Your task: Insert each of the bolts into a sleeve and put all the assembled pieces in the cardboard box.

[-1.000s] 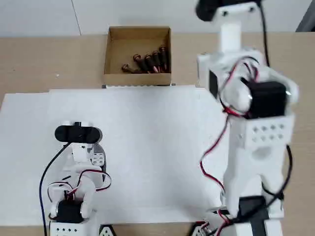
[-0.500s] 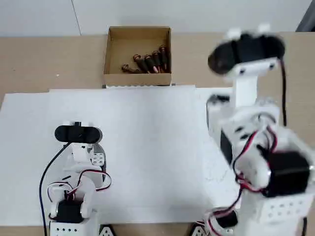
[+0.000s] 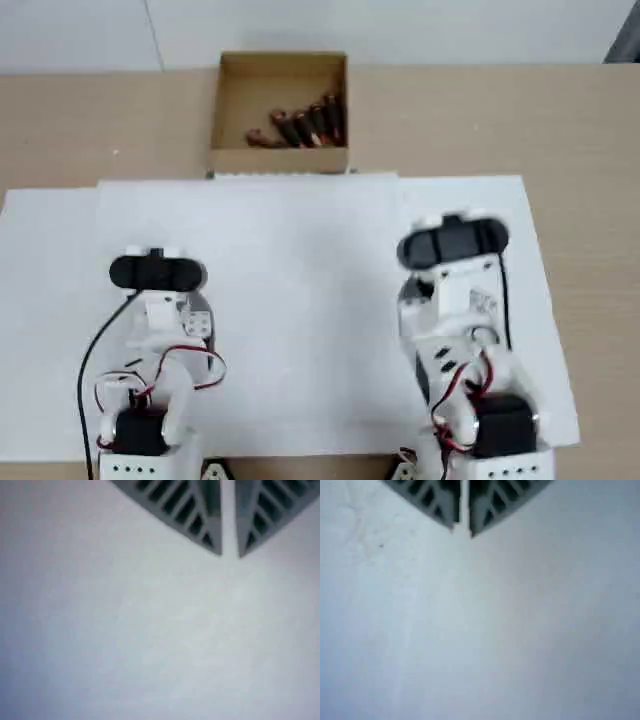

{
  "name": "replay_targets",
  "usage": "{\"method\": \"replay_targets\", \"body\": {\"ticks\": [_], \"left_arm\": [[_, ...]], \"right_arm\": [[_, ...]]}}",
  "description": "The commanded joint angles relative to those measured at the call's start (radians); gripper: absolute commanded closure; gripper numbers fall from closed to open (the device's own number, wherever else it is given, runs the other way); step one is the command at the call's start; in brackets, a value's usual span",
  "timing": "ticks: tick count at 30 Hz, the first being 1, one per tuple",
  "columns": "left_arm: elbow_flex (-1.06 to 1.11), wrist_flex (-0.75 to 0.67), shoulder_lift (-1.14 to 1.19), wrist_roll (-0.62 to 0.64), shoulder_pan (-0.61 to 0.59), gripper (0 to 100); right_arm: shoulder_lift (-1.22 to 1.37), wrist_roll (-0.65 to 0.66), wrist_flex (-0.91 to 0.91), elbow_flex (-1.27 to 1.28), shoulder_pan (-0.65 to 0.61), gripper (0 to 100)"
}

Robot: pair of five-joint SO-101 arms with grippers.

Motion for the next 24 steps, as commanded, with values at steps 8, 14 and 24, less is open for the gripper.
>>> {"method": "replay_targets", "body": {"ticks": [8,14,24], "left_arm": [[-0.002,-0.021,-0.008,-0.003,0.005,99],[-0.002,-0.021,-0.008,-0.003,0.005,99],[-0.002,-0.021,-0.008,-0.003,0.005,99]], "right_arm": [[-0.285,-0.038,-0.039,0.322,0.022,99.6],[-0.306,-0.058,-0.051,0.422,0.042,99.6],[-0.306,-0.066,-0.131,0.499,0.154,99.5]]}}
